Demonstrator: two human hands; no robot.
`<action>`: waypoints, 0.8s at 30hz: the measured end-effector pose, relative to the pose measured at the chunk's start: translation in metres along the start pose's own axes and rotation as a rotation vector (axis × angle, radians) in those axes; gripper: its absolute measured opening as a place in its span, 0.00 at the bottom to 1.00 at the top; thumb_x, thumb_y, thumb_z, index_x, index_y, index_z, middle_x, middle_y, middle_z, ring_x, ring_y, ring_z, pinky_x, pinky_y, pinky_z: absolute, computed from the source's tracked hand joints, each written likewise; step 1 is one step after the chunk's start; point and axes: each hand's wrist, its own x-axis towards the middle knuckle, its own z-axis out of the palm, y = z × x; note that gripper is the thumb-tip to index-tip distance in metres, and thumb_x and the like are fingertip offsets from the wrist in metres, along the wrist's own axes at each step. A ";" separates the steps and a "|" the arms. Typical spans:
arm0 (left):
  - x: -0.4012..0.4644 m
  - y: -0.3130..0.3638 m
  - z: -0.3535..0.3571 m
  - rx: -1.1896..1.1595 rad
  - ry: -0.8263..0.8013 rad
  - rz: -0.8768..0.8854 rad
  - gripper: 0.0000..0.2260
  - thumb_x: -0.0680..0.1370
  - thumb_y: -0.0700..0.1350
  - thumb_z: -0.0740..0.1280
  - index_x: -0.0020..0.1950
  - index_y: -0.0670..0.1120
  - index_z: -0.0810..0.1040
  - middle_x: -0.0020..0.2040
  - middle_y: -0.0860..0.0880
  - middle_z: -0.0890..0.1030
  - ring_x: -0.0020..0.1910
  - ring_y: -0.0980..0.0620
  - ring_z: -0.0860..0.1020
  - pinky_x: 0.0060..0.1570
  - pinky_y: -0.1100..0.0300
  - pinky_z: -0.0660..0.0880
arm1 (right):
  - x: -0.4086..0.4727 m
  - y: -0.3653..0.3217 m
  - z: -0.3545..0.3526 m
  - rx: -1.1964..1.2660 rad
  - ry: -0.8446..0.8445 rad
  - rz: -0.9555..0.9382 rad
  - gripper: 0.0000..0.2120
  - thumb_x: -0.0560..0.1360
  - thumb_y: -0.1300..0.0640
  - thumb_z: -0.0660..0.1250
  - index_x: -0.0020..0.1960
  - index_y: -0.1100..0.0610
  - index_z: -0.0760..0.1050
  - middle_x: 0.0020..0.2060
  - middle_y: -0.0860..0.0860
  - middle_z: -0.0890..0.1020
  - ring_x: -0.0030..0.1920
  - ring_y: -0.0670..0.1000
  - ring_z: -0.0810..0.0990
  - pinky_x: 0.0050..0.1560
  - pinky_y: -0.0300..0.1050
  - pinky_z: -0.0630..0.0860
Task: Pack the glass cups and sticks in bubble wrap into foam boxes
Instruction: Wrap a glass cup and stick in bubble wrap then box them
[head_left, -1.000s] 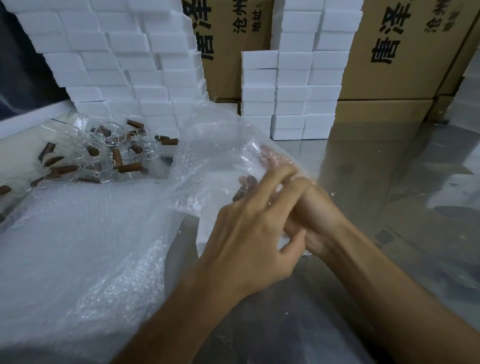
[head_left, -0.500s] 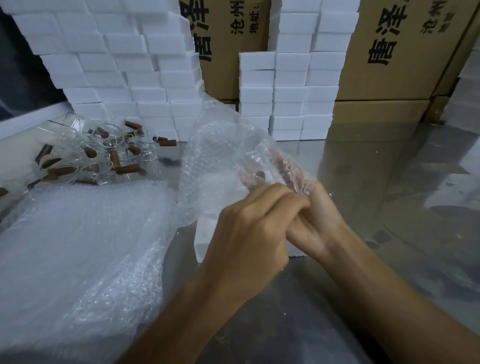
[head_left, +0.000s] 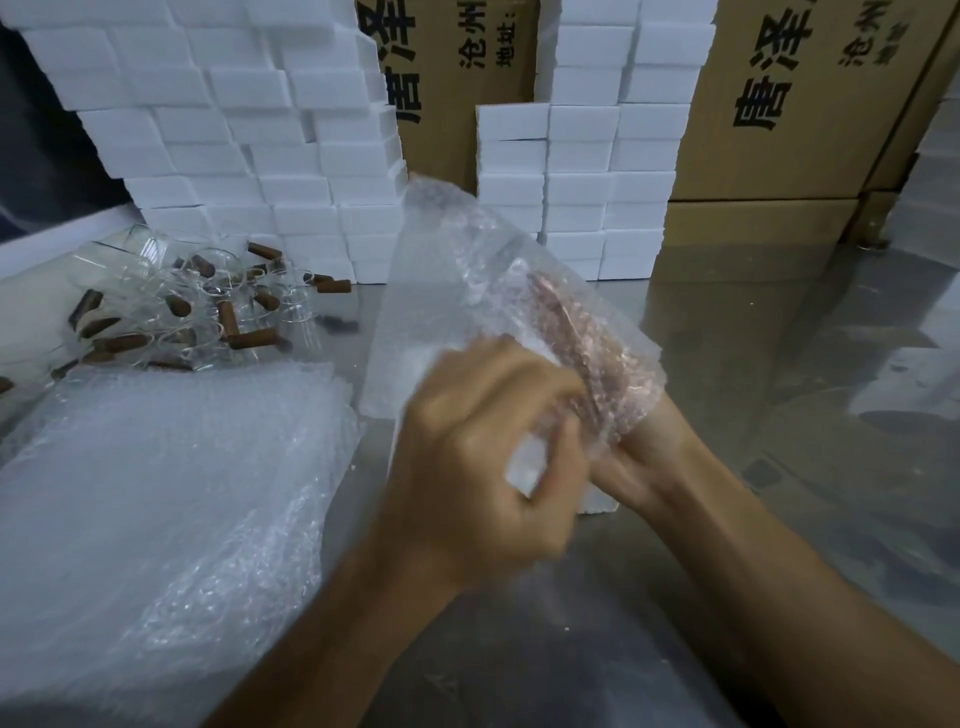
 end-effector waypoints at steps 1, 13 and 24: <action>0.003 -0.007 -0.004 0.099 0.128 -0.025 0.06 0.74 0.37 0.66 0.46 0.37 0.81 0.44 0.45 0.80 0.44 0.45 0.78 0.44 0.45 0.75 | 0.001 -0.001 -0.002 -0.025 -0.008 -0.002 0.14 0.79 0.62 0.57 0.59 0.56 0.77 0.49 0.54 0.85 0.48 0.51 0.84 0.48 0.47 0.82; 0.011 -0.062 -0.035 -0.872 0.071 -0.990 0.03 0.70 0.45 0.72 0.41 0.53 0.84 0.43 0.53 0.84 0.46 0.52 0.83 0.49 0.51 0.80 | -0.003 -0.003 -0.004 -0.244 -0.035 0.034 0.21 0.80 0.61 0.57 0.47 0.44 0.87 0.44 0.41 0.86 0.44 0.39 0.85 0.41 0.36 0.81; 0.002 -0.062 -0.033 -0.803 -0.078 -0.995 0.23 0.62 0.49 0.81 0.54 0.44 0.82 0.52 0.46 0.86 0.53 0.46 0.84 0.49 0.58 0.80 | -0.007 -0.002 0.005 -0.942 -0.016 -0.072 0.13 0.79 0.55 0.65 0.62 0.48 0.78 0.56 0.38 0.83 0.59 0.36 0.79 0.61 0.34 0.75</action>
